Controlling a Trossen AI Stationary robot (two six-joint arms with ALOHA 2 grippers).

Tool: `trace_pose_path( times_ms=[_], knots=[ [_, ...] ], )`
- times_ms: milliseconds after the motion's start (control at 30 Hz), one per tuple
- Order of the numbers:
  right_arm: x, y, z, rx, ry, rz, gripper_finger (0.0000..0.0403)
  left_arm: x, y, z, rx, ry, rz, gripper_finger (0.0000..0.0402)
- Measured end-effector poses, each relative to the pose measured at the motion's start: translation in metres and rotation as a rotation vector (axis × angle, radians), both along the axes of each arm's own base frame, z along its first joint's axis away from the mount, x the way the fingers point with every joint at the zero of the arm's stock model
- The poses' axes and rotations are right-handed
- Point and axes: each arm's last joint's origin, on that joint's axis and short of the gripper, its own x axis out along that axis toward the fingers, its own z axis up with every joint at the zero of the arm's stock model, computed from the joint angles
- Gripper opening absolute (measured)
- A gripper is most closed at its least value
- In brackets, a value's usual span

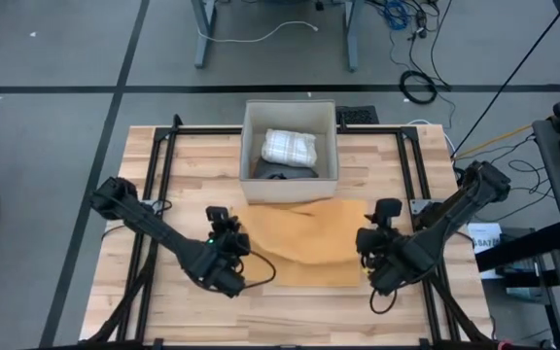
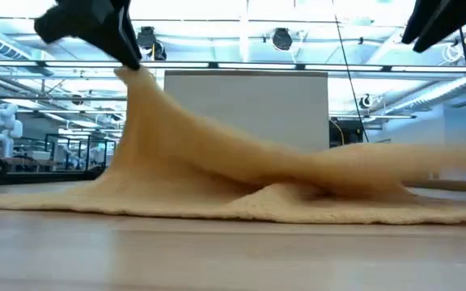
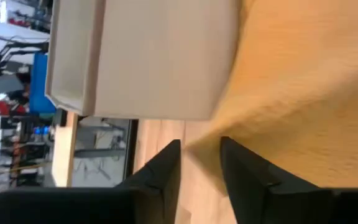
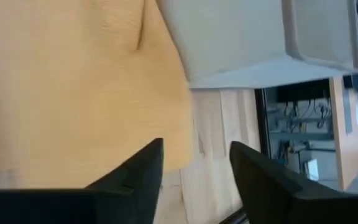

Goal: Fold towel
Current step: Fold the orange towel

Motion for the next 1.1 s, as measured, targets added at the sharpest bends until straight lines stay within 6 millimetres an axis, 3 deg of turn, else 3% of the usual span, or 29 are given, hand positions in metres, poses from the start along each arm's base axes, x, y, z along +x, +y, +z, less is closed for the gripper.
trace_pose_path(
  times_ms=[133, 333, 467, 600, 833, 967, 1100],
  knots=[
    [-0.002, -0.001, -0.005, 0.012, -0.034, -0.056, 0.0192, -0.002, 0.002, -0.005, 0.020, -0.013, 0.015, 0.0136],
    [0.002, 0.013, -0.009, 0.138, -0.075, -0.030, 0.0181, -0.004, -0.003, -0.005, 0.021, -0.020, -0.003, 0.0140],
    [0.010, 0.027, -0.015, 0.263, -0.116, 0.052, 0.0171, -0.003, -0.014, -0.006, -0.018, -0.052, -0.050, 0.0140],
    [0.012, 0.031, -0.033, 0.300, -0.137, 0.078, 0.0162, 0.001, -0.028, -0.008, -0.049, -0.069, -0.150, 0.0140],
    [0.004, 0.026, -0.080, 0.383, -0.107, 0.008, 0.0157, 0.006, -0.030, -0.038, -0.144, 0.001, -0.258, 0.0140],
    [-0.004, 0.027, -0.094, 0.448, -0.082, -0.046, 0.0157, 0.006, -0.022, -0.057, -0.135, 0.016, -0.272, 0.0140],
    [-0.005, 0.040, -0.100, 0.518, -0.162, 0.019, 0.0157, 0.017, -0.010, -0.073, -0.211, 0.013, -0.311, 0.0140]
  ],
)
